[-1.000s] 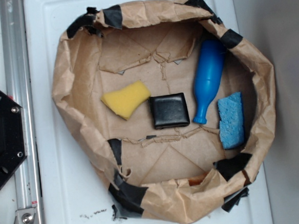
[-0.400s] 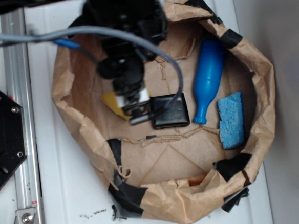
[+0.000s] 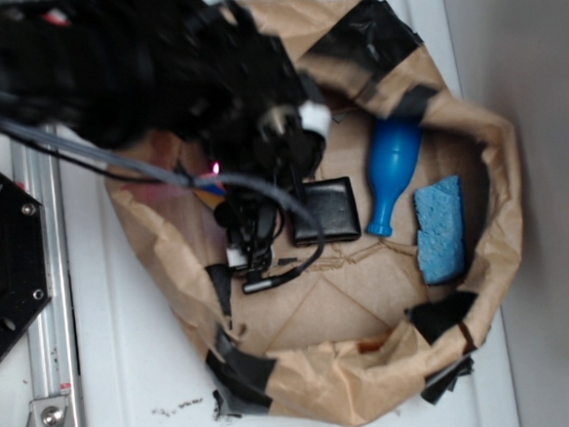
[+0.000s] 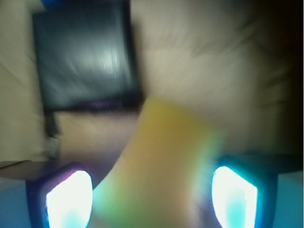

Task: Grab the green sponge.

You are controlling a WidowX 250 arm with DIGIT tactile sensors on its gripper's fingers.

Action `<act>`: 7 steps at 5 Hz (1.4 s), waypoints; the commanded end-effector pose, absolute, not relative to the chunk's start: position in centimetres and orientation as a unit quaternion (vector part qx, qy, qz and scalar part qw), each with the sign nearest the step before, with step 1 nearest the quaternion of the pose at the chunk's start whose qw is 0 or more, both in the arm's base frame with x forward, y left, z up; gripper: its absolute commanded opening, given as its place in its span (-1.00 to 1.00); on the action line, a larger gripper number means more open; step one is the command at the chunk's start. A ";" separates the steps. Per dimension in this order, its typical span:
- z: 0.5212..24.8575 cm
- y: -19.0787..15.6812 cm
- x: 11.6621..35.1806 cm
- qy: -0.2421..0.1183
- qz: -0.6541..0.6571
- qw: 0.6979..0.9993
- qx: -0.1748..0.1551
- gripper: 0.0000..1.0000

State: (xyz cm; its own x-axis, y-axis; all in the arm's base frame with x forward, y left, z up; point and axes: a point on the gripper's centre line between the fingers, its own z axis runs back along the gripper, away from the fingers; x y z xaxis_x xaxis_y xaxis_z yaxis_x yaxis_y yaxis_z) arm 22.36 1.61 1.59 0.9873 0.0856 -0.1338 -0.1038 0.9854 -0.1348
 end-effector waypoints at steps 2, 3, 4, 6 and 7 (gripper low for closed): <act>3.5 2.8 22.4 0.044 0.044 0.997 -0.041 -1.00; 8.6 3.3 22.9 -0.009 0.011 0.999 -0.032 -1.00; 12.0 4.0 21.5 -0.048 0.069 0.996 -0.012 -1.00; 15.2 3.6 20.6 -0.137 0.166 0.977 -0.005 -1.00; 15.9 3.8 21.0 -0.129 0.171 0.977 0.004 -1.00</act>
